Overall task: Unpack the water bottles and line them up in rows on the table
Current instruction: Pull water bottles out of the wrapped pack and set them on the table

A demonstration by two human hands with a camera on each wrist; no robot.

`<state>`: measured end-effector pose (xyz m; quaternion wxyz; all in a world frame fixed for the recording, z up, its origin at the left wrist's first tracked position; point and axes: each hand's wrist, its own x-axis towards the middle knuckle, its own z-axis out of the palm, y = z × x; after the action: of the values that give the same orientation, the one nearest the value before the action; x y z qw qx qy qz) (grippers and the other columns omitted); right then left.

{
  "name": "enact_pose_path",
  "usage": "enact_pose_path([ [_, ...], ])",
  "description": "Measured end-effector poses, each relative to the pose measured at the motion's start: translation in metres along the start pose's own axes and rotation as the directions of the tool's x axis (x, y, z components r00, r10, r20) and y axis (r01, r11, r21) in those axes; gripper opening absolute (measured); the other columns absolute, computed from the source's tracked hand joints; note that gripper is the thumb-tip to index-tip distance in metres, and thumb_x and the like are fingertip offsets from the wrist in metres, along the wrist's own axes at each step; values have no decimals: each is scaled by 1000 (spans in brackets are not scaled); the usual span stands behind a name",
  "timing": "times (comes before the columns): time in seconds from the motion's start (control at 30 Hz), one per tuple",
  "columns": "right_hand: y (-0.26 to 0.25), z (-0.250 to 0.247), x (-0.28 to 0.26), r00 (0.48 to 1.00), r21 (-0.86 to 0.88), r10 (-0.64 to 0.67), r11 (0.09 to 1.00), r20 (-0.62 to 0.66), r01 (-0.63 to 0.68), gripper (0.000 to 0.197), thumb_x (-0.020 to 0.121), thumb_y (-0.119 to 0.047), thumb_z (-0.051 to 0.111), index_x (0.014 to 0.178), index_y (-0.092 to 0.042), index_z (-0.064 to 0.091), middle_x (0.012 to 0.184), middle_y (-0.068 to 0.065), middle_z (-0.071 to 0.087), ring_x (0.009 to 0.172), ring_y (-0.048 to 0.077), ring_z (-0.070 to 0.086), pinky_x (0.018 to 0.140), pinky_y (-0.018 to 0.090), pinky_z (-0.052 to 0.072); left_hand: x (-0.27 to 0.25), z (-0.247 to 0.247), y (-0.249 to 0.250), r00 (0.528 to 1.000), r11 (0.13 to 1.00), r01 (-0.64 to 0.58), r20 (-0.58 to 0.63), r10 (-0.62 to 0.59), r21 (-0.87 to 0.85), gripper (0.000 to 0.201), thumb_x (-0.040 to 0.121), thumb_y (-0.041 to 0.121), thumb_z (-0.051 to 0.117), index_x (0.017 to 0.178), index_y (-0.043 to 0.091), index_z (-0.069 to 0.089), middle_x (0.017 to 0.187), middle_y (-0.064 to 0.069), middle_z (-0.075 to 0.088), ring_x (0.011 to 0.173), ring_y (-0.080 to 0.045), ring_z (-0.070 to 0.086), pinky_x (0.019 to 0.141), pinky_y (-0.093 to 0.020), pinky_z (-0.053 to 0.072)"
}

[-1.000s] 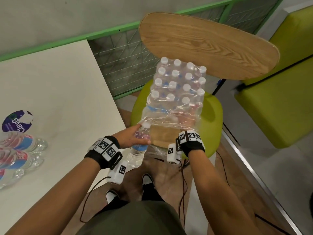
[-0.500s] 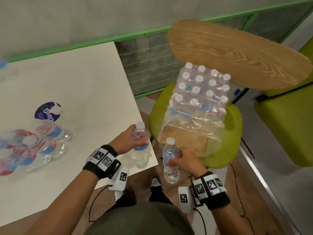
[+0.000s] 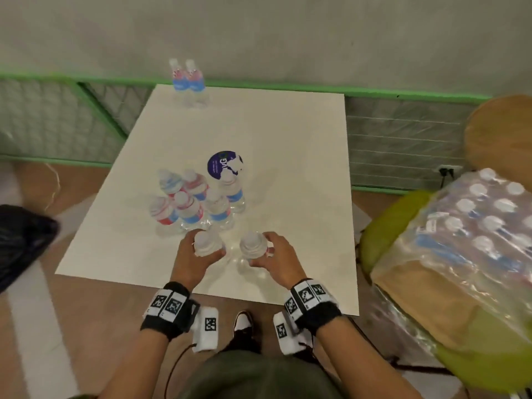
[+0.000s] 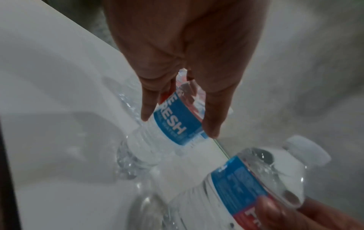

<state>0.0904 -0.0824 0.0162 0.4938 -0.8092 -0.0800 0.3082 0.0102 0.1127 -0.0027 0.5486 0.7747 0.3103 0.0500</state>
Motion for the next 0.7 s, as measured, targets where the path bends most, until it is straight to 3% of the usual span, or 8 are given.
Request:
enact_pose_path([
  [0.07,-13,25,14,999,-28,-49,998,17,49,62,62,-10,84,117,-7,57,99,-1,59,99,23,60,91,39,50,7,-16,-8,995,1000,-11,-100,11,4,54,61,14,86,105,16,55,102,-8,64,96,-27,61,83,-37,49],
  [0.13,-20,49,26,996,-66,-75,995,44,78,65,61,-14,85,119,-10,56,112,11,57,105,29,59,93,41,49,16,-29,-18,987,999,-17,-161,22,33,56,62,14,86,110,11,56,104,-9,65,95,-26,61,81,-34,48],
  [0.23,-26,75,38,995,-69,-61,995,83,67,67,67,-14,82,126,-12,51,120,14,47,109,30,56,95,28,43,30,-45,-36,982,1000,11,-187,-6,27,64,59,28,85,114,12,56,108,-8,65,95,-22,63,81,-35,51],
  [0.33,-36,92,48,993,-81,-95,992,68,101,62,72,-14,79,127,-9,50,100,-1,44,113,32,51,96,29,41,40,-54,-46,985,997,36,-172,-25,64,65,54,50,82,106,19,59,101,-2,67,91,-18,65,76,-33,54],
  [0.4,-41,103,54,995,-67,-90,993,44,93,63,72,-18,78,127,-10,48,90,-10,36,114,33,49,99,34,41,45,-58,-51,979,999,36,-202,-29,30,61,55,46,82,106,20,59,102,-3,66,92,-20,64,80,-37,54],
  [0.47,-41,111,59,997,-57,-75,996,12,76,63,73,-20,78,127,-9,47,90,-12,36,115,33,48,98,35,41,49,-61,-57,970,999,46,-240,-44,6,67,55,49,81,111,21,57,107,-5,64,98,-23,62,87,-44,52],
  [0.6,-44,119,62,999,11,-19,1000,-36,19,69,73,-20,79,130,-13,42,121,8,40,112,27,53,91,24,39,51,-67,-59,964,999,48,-262,-50,-15,69,58,46,82,117,21,55,114,-7,59,103,-23,58,90,-45,51],
  [0.7,-43,125,61,1000,13,-17,1000,-22,17,73,72,-20,79,132,-13,38,128,12,37,113,27,53,90,22,38,52,-71,-60,972,999,33,-233,-31,4,74,57,47,82,120,20,54,115,-9,57,106,-23,57,86,-36,52],
])
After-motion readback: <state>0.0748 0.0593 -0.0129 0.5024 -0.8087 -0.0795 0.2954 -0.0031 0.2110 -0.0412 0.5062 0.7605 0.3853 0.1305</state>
